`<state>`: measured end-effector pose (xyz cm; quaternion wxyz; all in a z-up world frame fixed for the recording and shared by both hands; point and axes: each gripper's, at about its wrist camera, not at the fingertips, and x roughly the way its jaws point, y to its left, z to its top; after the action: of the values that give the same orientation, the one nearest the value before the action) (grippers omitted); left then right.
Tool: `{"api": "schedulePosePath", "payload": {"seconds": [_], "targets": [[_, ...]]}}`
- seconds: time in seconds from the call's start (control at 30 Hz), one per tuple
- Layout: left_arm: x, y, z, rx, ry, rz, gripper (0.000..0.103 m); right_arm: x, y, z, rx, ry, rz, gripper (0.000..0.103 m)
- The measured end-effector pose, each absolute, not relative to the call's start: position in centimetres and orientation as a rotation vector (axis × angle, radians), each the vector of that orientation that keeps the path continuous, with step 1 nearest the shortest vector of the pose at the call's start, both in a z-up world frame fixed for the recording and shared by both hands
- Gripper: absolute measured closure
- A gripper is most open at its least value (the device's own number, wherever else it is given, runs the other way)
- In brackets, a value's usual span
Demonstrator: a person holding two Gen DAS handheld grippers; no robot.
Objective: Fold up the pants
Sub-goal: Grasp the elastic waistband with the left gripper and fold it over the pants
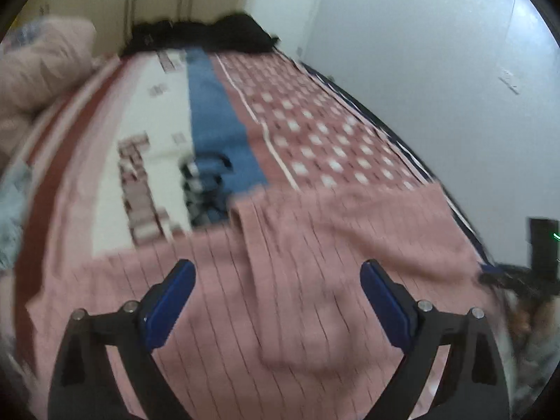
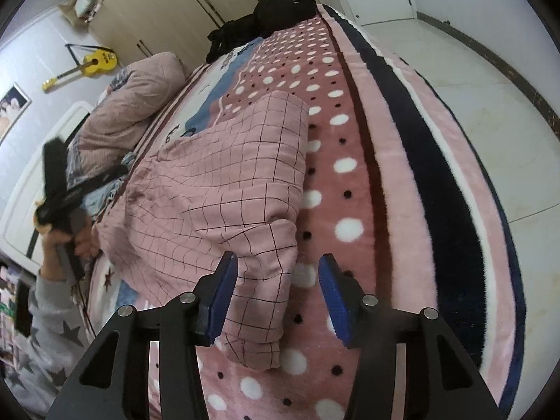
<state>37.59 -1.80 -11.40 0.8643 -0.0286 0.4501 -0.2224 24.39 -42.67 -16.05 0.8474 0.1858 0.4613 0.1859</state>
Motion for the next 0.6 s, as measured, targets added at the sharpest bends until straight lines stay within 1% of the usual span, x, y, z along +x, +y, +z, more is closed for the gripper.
{"api": "schedulePosePath", "payload": {"seconds": [0.1, 0.17, 0.2, 0.23, 0.27, 0.3, 0.33, 0.37, 0.4, 0.47, 0.53, 0.6], "targets": [[36.8, -2.1, -13.9, -0.026, 1.008, -0.434, 0.010, 24.4, -42.2, -16.2, 0.399, 0.976, 0.404, 0.059], [36.6, -2.4, -15.3, -0.069, 1.033, -0.446, 0.012, 24.5, -41.8, -16.1, 0.403, 0.972, 0.416, 0.059], [36.5, -2.7, -15.8, -0.111, 1.042, -0.476, 0.023, 24.5, -41.6, -16.1, 0.403, 0.970, 0.418, 0.059], [36.2, -3.1, -16.1, -0.138, 1.048, -0.501, 0.042, 24.5, -41.5, -16.1, 0.403, 0.968, 0.419, 0.059], [36.0, -3.6, -16.1, -0.133, 1.044, -0.502, 0.050, 24.6, -41.4, -16.1, 0.406, 0.968, 0.419, 0.059], [35.5, -4.4, -15.9, -0.095, 1.024, -0.472, 0.054, 24.7, -41.3, -16.1, 0.411, 0.969, 0.420, 0.059], [35.2, -4.7, -15.7, -0.087, 1.017, -0.471, 0.074, 24.8, -41.3, -16.2, 0.418, 0.971, 0.422, 0.058], [34.7, -5.0, -15.4, -0.119, 1.021, -0.505, 0.078, 24.9, -41.3, -16.3, 0.425, 0.975, 0.425, 0.059], [34.1, -5.0, -15.1, -0.158, 1.020, -0.531, 0.078, 25.1, -41.2, -16.6, 0.437, 0.986, 0.432, 0.058], [33.3, -5.4, -14.5, -0.194, 1.023, -0.589, 0.080, 25.3, -41.0, -17.1, 0.449, 1.006, 0.440, 0.052], [32.5, -5.5, -14.0, -0.190, 1.022, -0.599, 0.080, 25.4, -40.7, -17.5, 0.455, 1.012, 0.451, 0.049], [32.4, -4.7, -14.0, -0.159, 1.025, -0.546, 0.080, 25.5, -40.4, -17.6, 0.433, 1.007, 0.445, 0.049]]}}
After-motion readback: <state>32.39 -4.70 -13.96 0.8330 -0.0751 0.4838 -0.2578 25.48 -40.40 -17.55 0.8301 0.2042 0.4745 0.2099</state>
